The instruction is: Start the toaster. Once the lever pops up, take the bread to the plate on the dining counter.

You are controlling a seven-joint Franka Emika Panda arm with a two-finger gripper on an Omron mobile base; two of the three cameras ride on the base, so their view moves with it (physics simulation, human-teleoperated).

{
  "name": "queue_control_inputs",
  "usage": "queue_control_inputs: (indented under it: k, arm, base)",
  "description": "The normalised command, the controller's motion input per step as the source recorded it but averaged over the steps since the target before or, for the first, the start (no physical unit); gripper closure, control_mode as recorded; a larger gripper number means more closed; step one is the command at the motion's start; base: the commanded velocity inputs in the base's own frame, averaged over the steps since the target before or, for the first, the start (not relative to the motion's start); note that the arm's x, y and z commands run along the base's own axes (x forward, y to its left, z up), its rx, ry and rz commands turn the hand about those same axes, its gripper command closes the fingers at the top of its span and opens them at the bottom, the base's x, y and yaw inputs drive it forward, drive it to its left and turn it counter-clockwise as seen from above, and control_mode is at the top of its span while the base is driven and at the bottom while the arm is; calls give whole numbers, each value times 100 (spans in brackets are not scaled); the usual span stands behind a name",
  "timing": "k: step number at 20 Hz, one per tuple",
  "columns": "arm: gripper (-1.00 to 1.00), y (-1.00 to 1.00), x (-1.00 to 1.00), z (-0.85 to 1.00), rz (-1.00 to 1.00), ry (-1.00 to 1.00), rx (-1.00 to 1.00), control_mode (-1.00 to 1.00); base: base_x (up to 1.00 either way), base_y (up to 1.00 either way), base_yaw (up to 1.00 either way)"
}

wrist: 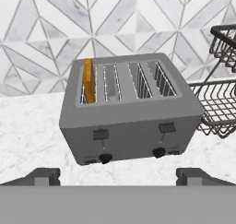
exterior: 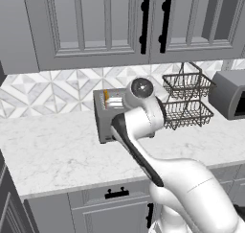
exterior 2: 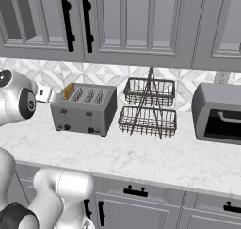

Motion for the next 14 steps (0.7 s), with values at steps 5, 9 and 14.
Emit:
queue_control_inputs:
  k: [5, 9, 14]
  arm:
    - [-100, 2, 72, -10, 0, 9, -1, -100]
    - [-100, 28, 66, -14, 0, 18, 0, -100]
    - [-100, 38, 52, -21, 0, 13, -1, -100]
  base:
    - [0, 0, 0]
    - [0, 0, 0]
    - [0, 0, 0]
